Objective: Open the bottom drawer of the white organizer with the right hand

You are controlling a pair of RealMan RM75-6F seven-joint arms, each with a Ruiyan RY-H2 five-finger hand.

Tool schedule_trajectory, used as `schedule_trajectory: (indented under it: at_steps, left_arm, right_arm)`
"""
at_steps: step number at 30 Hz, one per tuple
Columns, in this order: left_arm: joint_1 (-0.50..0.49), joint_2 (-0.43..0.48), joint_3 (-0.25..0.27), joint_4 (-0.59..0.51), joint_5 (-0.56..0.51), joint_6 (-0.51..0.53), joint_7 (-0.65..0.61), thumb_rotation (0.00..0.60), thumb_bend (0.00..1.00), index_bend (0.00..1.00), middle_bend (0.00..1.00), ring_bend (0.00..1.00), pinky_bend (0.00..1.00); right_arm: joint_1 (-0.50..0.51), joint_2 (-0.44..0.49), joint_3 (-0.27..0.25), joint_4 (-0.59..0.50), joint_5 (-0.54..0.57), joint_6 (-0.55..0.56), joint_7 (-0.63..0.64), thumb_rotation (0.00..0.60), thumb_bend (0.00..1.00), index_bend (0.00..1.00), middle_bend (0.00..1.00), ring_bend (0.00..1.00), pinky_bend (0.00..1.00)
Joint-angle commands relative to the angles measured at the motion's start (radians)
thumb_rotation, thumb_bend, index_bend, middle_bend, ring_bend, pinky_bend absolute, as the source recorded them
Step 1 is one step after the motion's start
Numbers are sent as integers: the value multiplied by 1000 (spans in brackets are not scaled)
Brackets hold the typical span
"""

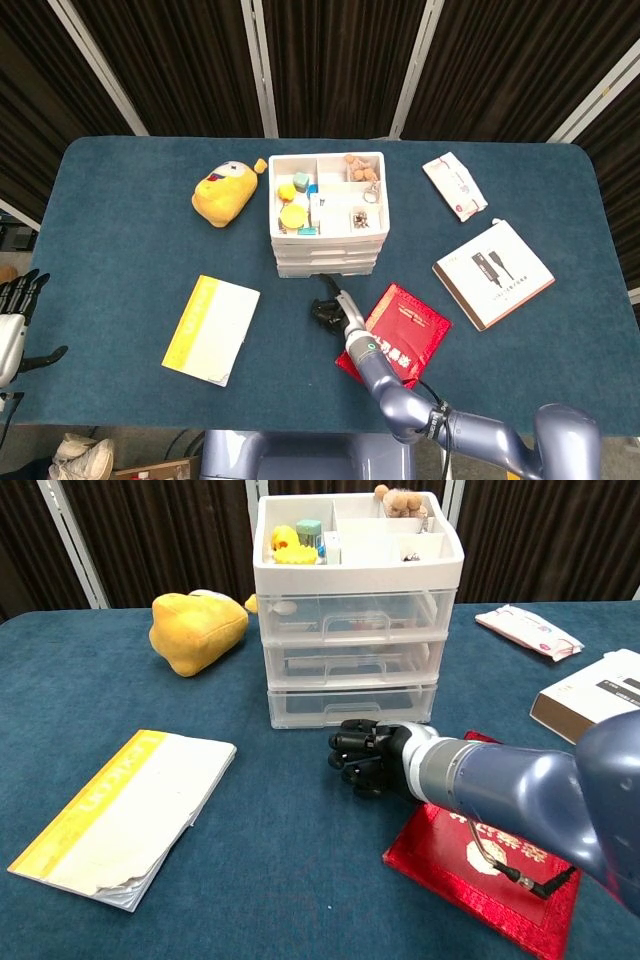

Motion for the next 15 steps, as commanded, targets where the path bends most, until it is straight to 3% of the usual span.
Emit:
schedule_trajectory:
  at_steps: [1,8,15]
  left_arm:
    - [0,0,1,1,3,1,-1,600,39,17,0,0,19]
    - [3,-1,2,0,6,6,-4,600,41,19,0,0,19]
    - [6,-2,4,-3,11,12,-7,600,42,19,0,0,19]
  right_arm:
    - [-31,5,-42,-67,-101,81,-13,600,703,9,778,779,890]
    - [-75,4,-133,-159,-320,278,-95,600,699,8,778,779,890]
    - [-91,20,-164,-198,-372,352,-186,600,688,33,777,779,890]
